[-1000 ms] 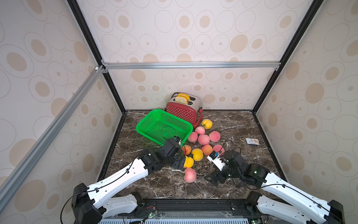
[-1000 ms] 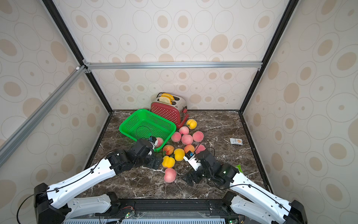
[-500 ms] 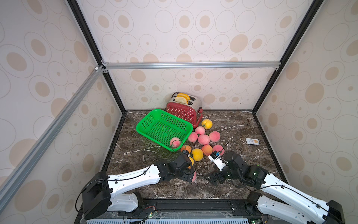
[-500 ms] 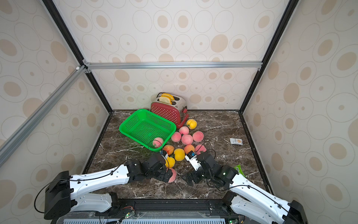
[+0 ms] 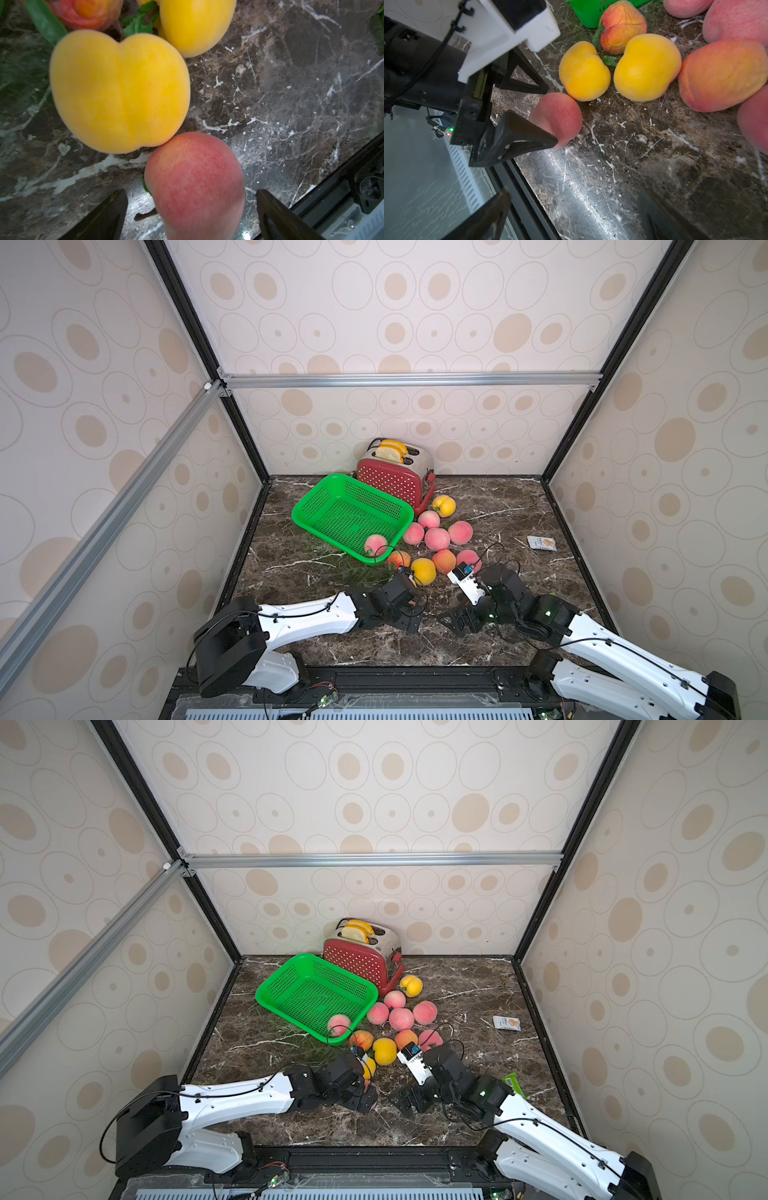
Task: Put the peaches into the basket
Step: Pick up the peach from the center of the board.
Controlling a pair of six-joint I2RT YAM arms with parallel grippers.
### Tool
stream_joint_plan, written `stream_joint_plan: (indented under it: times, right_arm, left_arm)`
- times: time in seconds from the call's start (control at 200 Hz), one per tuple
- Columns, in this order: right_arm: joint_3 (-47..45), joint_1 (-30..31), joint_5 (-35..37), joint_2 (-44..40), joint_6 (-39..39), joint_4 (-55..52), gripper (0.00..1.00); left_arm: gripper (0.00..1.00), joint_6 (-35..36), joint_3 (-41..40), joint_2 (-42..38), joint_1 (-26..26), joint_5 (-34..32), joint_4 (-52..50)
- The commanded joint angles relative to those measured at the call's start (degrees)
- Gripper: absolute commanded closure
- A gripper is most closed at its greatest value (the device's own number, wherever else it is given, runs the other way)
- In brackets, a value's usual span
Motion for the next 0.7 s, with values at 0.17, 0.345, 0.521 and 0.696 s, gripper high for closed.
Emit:
stream_joint_plan:
  times: [0.17,0.345,0.521,0.696]
  right_arm:
    - [-0.6,0.5,-0.7,-2.0,0.6,-0.1,0.0]
    - [-1.0,0.4,0.3,-3.6,0.4,-1.4,0.0]
    - [-1.5,0.4,1.6,-5.4,0.5,-2.1,0.0]
    - [-0.7,0.5,2.7,-6.4,0.3,-3.0,0.0]
  left_arm:
    - [0.04,-1.3,0.0,3.1,-0.7,-0.6,2.8]
    - [0.11,-1.9,-0.5,4.2,-0.7,0.0,4.1]
    - [0.21,-2.1,-0.4,4.7,-0.7,0.5,4.2]
    - [0.26,-2.6,-0.6,2.6,-1.0,1.0,2.9]
